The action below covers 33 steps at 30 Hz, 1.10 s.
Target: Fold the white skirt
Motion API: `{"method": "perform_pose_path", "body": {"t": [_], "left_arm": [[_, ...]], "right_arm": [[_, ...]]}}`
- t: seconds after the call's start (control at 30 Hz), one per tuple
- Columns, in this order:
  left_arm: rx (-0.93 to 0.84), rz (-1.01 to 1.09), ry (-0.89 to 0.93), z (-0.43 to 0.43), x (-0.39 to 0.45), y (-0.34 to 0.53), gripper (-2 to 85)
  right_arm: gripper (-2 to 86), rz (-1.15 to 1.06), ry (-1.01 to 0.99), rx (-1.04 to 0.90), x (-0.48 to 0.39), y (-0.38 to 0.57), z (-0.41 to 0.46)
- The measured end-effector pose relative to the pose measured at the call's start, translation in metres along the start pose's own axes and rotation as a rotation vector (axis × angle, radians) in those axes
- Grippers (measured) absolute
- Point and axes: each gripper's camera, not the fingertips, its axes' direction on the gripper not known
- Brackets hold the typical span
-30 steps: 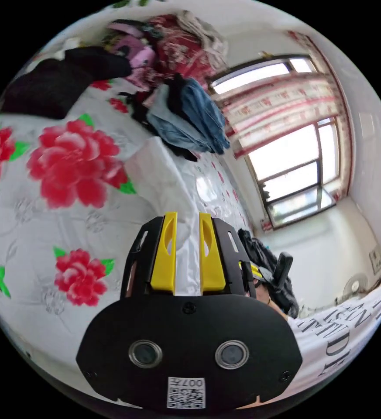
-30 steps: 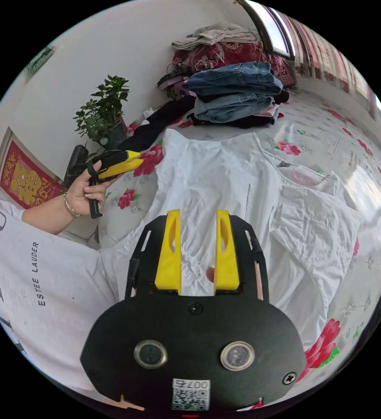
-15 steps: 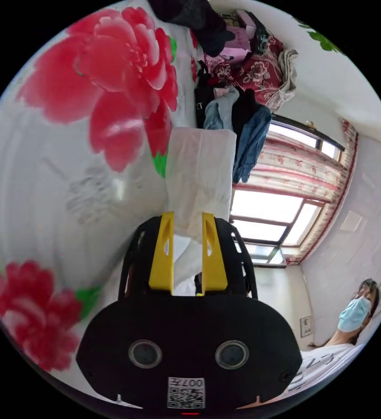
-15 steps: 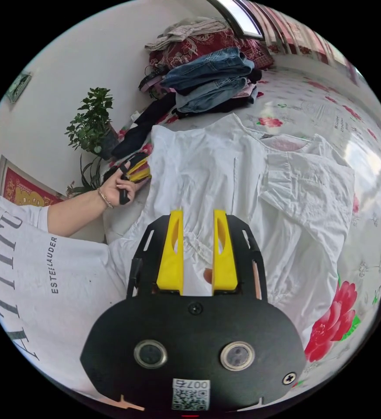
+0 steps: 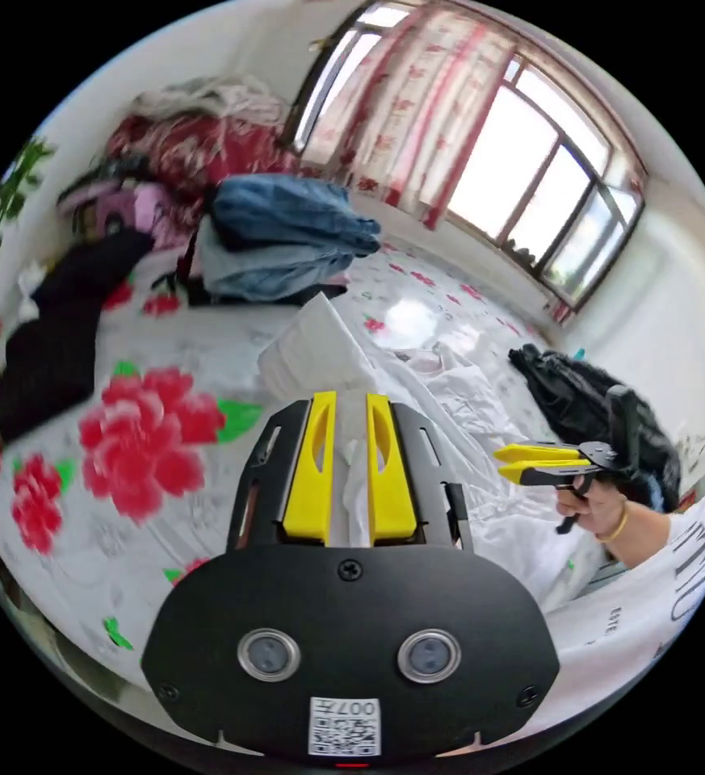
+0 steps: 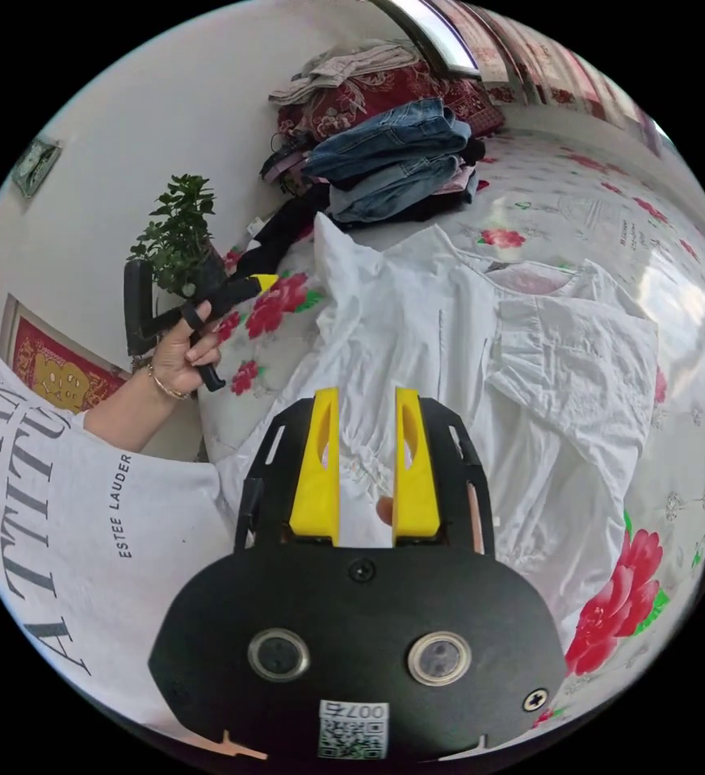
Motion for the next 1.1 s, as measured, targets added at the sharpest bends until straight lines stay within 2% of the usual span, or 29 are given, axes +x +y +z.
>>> {"method": "perform_pose_path", "body": {"t": [0.1, 0.2, 0.33, 0.4, 0.53, 0.57, 0.63, 0.73, 0.8, 0.9, 0.97, 1.1], "left_arm": [[-0.107, -0.270, 0.152, 0.023, -0.049, 0.025, 7.9], [-0.101, -0.456, 0.300, 0.043, -0.076, 0.043, 7.9], [-0.074, -0.478, 0.296, 0.048, -0.080, 0.047, 7.6], [-0.087, -0.479, 0.284, 0.047, -0.083, 0.051, 7.1], [-0.087, -0.474, 0.281, 0.041, -0.092, 0.061, 7.3], [-0.091, -0.469, 0.275, 0.038, -0.095, 0.066, 7.4], [-0.093, -0.451, 0.266, 0.034, -0.097, 0.072, 7.6], [-0.098, -0.394, 0.276, 0.030, -0.093, 0.081, 8.8], [-0.071, -0.296, 0.292, 0.023, -0.077, 0.082, 10.6], [0.048, -0.134, 0.333, 0.010, -0.046, 0.081, 12.6], [0.014, -0.084, 0.288, 0.018, -0.030, 0.080, 12.9], [-0.205, 0.006, 0.108, 0.069, -0.007, 0.087, 11.9]], "right_arm": [[7.5, -0.117, -0.017, 0.014, -0.028, -0.037, 0.020], [7.6, -0.278, 0.000, -0.006, -0.066, -0.077, 0.051], [7.4, -0.491, 0.064, -0.151, -0.108, -0.107, 0.113], [7.2, -0.572, 0.177, -0.290, -0.115, -0.111, 0.163], [5.6, -0.580, 0.264, -0.442, -0.095, -0.106, 0.209], [4.4, -0.553, 0.232, -0.366, -0.087, -0.108, 0.199], [2.5, -0.458, 0.268, -0.346, -0.073, -0.118, 0.190], [0.8, -0.416, 0.082, -0.249, -0.068, -0.133, 0.151], [0.3, -0.350, -0.203, -0.089, -0.060, -0.147, 0.098], [-0.1, -0.195, -0.508, 0.117, -0.026, -0.150, 0.037], [-0.2, -0.114, -0.528, 0.226, 0.002, -0.137, 0.007], [-0.1, 0.164, -0.342, 0.314, 0.084, -0.093, -0.028]]}}
